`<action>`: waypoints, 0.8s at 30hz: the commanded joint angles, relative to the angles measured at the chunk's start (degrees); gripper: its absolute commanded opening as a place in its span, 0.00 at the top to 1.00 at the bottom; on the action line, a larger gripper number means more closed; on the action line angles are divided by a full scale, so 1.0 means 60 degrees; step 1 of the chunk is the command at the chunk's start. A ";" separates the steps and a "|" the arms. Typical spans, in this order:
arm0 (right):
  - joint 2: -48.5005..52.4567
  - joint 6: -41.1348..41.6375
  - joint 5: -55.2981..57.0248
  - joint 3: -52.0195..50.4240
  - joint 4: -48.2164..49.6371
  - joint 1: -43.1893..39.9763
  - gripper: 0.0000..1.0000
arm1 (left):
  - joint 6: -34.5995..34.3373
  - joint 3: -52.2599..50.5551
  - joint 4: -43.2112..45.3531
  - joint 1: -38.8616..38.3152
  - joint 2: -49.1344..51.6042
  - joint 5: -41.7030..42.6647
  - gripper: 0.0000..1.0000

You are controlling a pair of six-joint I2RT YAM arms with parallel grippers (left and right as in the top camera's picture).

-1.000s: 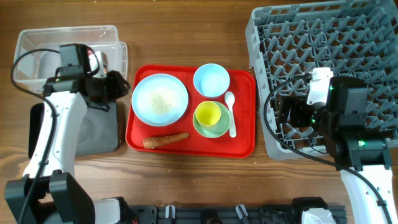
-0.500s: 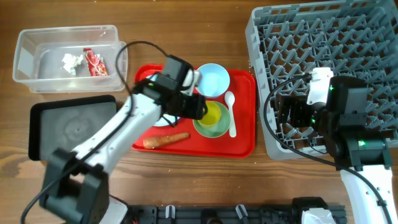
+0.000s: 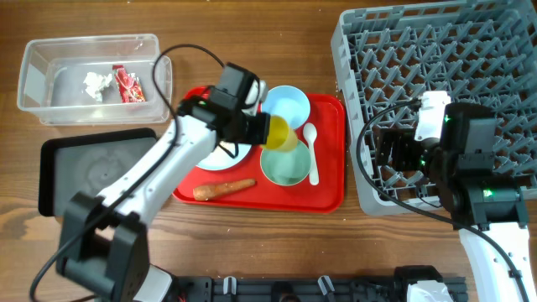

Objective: Sort waste into correct bins and load items into the dishwasher rack
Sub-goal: 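Grasp the yellow cup with the left gripper and lift it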

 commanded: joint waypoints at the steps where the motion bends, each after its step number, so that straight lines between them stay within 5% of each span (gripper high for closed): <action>1: 0.0189 0.1129 0.0907 0.0204 0.0455 -0.0058 0.00 | -0.1013 0.0280 0.0900 0.0699 -0.0390 0.3475 0.96; 5: 0.1038 -0.1045 -0.4415 0.0204 0.1585 -0.0058 0.00 | -0.2809 0.0280 0.3818 0.0882 0.0124 0.6532 0.96; 10: 0.2193 -0.1413 -0.7930 0.0204 0.3450 -0.0058 0.00 | -0.4302 0.0280 0.5227 0.0852 0.0532 0.7049 0.96; 15: 0.2473 -0.2233 -0.9934 0.0204 0.4958 -0.0058 0.00 | -0.4685 0.0277 0.5235 0.0838 0.0586 0.7129 0.96; 24: 0.2951 -0.3122 -0.9005 0.0200 0.5184 -0.0113 0.00 | -0.5814 0.0280 0.6655 0.0790 0.0594 0.9686 0.96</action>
